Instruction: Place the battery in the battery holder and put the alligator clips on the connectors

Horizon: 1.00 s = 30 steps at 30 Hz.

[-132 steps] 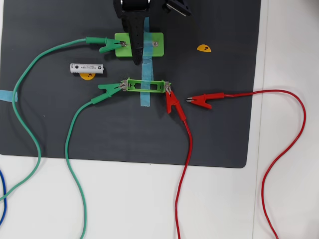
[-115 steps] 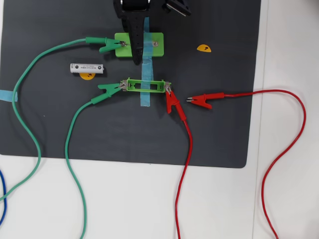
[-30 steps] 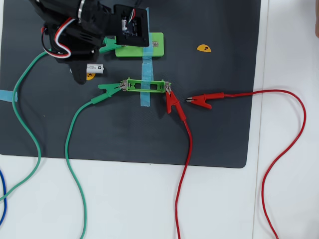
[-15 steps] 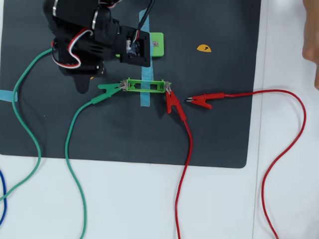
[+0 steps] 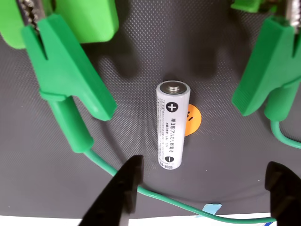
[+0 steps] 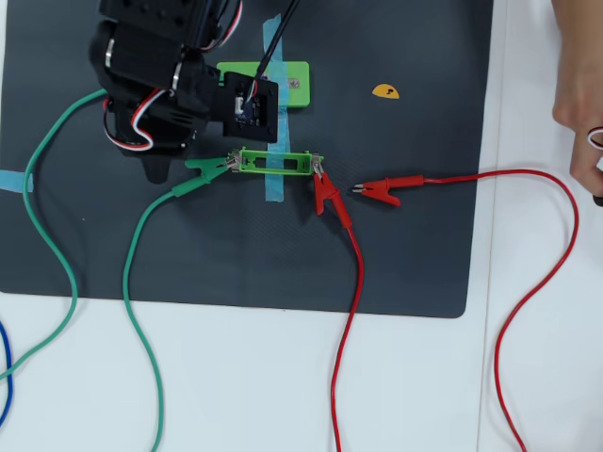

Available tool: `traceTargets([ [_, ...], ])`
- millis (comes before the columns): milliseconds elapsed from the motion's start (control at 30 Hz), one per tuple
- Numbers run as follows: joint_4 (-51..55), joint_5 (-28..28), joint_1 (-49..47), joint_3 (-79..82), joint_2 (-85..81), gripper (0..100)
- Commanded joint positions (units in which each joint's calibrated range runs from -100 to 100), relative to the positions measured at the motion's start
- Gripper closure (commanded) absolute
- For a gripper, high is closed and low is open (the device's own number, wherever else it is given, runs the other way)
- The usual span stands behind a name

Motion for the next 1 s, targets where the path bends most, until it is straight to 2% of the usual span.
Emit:
traceTargets([
  [0, -0.66, -0.24, -0.43, -0.29, 0.58, 74],
  [967, -0.75, -0.24, -0.53, -1.26, 9.85, 74],
])
